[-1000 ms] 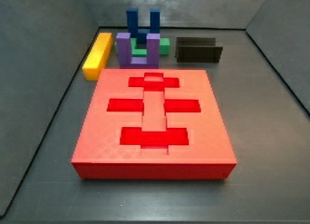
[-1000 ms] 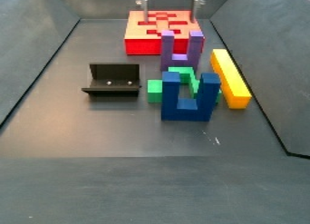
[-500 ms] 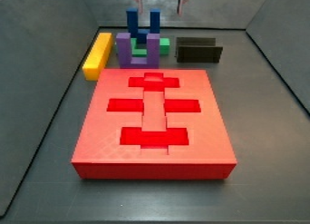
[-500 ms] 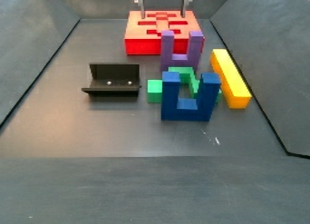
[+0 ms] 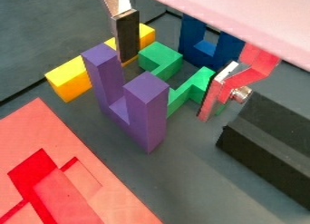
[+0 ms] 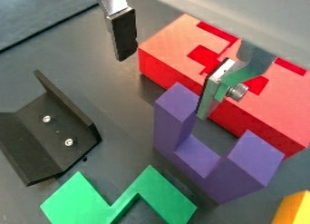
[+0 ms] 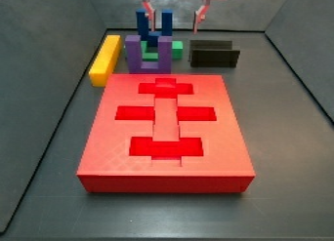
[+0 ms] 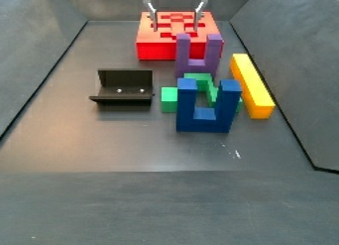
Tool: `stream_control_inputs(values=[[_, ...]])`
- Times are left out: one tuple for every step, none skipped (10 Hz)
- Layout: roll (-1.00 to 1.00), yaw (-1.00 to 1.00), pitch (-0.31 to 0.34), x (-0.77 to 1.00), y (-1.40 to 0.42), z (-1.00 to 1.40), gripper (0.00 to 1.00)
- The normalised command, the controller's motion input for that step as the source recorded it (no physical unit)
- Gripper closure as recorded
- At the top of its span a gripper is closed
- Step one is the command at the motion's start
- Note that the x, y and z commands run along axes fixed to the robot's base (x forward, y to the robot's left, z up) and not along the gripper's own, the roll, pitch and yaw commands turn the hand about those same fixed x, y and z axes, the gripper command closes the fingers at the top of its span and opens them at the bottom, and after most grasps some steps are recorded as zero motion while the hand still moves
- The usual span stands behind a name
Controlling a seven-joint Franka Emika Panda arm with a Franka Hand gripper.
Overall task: Pick up the purple object. Move up. Move to above the board. Insert the purple object.
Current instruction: Pick up the purple object.
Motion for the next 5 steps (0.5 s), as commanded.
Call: stream_control_inputs(values=[[0.00,0.00,0.000,0.00,0.00,-0.17,0.00],[0.00,0.00,0.000,0.00,0.00,-0.19,0.00],[0.00,0.00,0.000,0.01,0.00,-0.20,0.00],[0.00,0.00,0.010,0.00,0.00,-0.25,0.00],[0.04,0.00,0.013,0.00,0.00,-0.36,0.00]])
